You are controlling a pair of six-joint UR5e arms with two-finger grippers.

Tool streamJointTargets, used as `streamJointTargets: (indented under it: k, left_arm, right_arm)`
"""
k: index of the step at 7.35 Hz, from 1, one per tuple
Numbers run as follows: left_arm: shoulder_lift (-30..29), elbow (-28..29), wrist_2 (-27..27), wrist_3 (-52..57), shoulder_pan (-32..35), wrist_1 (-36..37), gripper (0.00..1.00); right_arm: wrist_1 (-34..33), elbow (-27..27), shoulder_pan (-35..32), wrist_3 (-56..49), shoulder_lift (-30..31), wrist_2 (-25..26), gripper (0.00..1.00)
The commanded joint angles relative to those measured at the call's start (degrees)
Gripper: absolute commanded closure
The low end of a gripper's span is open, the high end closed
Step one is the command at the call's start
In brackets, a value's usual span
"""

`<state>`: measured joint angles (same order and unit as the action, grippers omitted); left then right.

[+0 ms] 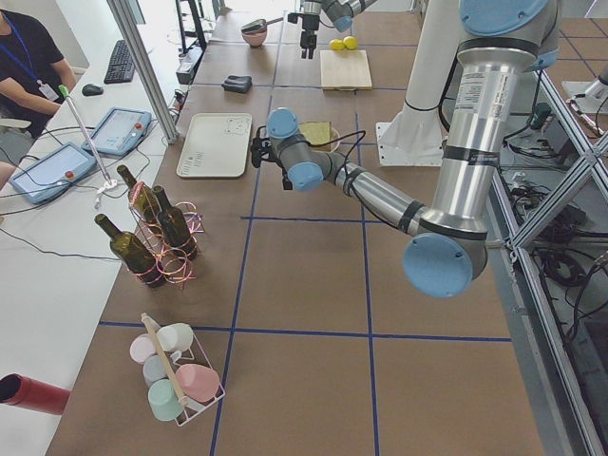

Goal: Make sandwich and place on tray
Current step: 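Reach the left gripper to the plate rim and grasp it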

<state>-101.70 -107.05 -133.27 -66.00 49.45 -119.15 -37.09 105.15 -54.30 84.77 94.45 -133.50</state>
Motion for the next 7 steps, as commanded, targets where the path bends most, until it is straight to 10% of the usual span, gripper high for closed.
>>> streamJointTargets:
  k: [1, 7]
  left_arm:
    - [-6.29, 2.27, 7.29, -5.7, -9.17, 0.24, 0.03]
    - [-15.81, 12.74, 15.49, -9.06, -19.3, 0.06, 0.29]
  right_arm:
    - [-4.96, -0.21, -5.7, -16.32, 5.47, -1.23, 0.0]
    - [-15.29, -0.29, -13.46, -36.78, 8.99, -2.38, 0.0]
